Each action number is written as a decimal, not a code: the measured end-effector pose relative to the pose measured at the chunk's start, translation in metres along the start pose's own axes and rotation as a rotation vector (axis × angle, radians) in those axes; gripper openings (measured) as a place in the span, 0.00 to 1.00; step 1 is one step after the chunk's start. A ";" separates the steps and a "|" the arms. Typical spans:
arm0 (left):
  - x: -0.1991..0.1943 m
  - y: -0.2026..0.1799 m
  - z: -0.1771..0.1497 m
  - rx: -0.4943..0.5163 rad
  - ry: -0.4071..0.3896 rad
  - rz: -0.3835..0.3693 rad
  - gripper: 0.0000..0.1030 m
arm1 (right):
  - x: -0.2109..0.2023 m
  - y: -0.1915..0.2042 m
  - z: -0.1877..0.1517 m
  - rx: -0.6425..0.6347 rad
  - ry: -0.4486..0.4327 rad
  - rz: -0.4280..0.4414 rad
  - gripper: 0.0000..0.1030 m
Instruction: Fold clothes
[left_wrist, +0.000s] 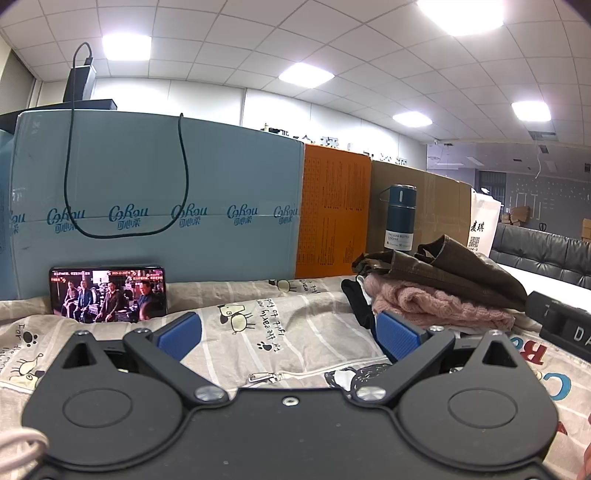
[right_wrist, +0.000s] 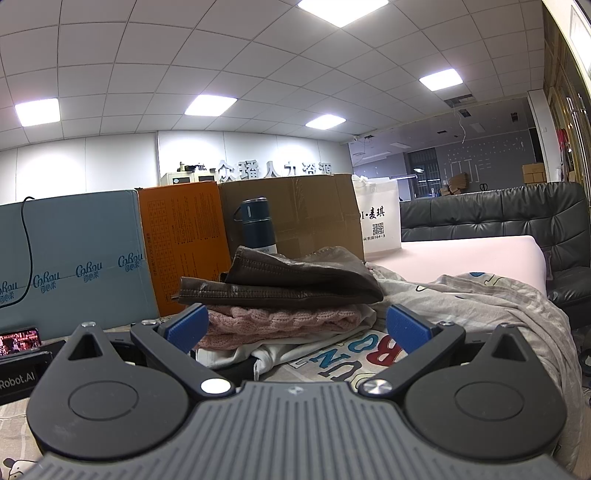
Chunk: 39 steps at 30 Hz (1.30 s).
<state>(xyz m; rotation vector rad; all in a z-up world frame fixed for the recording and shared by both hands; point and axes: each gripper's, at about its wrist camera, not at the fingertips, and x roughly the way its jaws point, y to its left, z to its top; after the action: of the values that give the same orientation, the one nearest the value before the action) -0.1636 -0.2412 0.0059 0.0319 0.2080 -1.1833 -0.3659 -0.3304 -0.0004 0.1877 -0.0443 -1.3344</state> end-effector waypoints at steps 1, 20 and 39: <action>0.000 0.000 0.000 -0.001 0.000 -0.001 1.00 | 0.000 0.000 0.000 0.000 0.000 -0.001 1.00; 0.001 -0.003 -0.001 0.006 0.013 -0.025 1.00 | 0.001 0.000 0.000 -0.001 -0.001 -0.009 1.00; 0.000 -0.003 -0.001 0.011 0.018 -0.026 1.00 | 0.000 0.002 0.000 -0.012 0.009 -0.011 1.00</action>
<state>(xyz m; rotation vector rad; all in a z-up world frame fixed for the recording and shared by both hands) -0.1660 -0.2426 0.0054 0.0492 0.2180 -1.2103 -0.3642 -0.3305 -0.0003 0.1846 -0.0275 -1.3449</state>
